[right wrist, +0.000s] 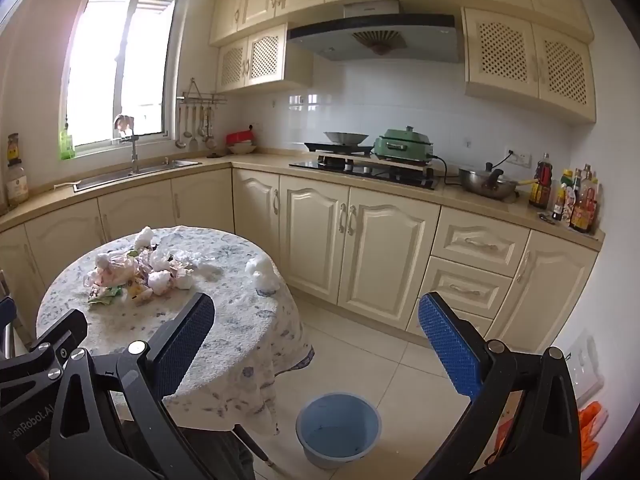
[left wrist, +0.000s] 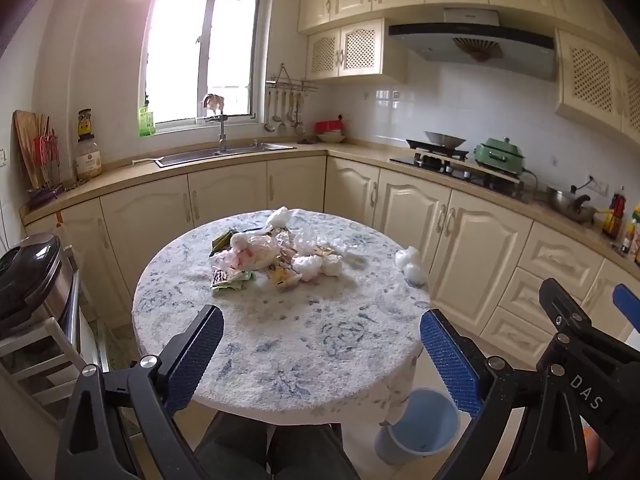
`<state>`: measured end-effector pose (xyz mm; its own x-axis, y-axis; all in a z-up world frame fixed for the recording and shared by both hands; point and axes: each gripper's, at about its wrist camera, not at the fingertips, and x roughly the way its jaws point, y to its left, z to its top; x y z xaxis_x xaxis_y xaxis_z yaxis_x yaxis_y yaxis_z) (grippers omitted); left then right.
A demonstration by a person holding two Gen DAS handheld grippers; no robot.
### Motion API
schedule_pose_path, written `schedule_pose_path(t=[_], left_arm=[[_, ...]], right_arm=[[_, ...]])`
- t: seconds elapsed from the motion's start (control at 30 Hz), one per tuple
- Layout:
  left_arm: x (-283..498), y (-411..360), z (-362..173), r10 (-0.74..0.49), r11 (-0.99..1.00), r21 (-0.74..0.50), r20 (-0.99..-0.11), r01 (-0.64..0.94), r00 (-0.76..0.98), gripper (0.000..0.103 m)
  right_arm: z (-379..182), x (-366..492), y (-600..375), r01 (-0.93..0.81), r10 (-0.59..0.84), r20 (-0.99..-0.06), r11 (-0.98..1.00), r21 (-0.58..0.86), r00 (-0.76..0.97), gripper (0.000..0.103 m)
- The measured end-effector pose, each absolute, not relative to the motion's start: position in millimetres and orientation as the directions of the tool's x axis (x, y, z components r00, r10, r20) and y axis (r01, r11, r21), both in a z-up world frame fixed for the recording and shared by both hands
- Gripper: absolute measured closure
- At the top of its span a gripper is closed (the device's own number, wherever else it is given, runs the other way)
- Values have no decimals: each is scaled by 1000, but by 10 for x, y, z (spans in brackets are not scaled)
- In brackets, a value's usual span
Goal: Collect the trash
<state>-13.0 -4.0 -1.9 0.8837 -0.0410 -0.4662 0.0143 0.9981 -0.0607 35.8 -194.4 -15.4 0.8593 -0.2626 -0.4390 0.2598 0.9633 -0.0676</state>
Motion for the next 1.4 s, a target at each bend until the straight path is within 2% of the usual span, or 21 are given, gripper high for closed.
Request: schedule_pose_path(t=[0.13,1.4], left_arm=[[-126,-35,-44,-43,998,-64,-472,14,880,1],[-183,8,-83,-44,998,-68,-477,12,878,1]], right_arm=[[-148,359,-1960,258,-260,-441,964,-65,859,0],[-185,341,-1888,246,-250,-438,967,-67,864,0]])
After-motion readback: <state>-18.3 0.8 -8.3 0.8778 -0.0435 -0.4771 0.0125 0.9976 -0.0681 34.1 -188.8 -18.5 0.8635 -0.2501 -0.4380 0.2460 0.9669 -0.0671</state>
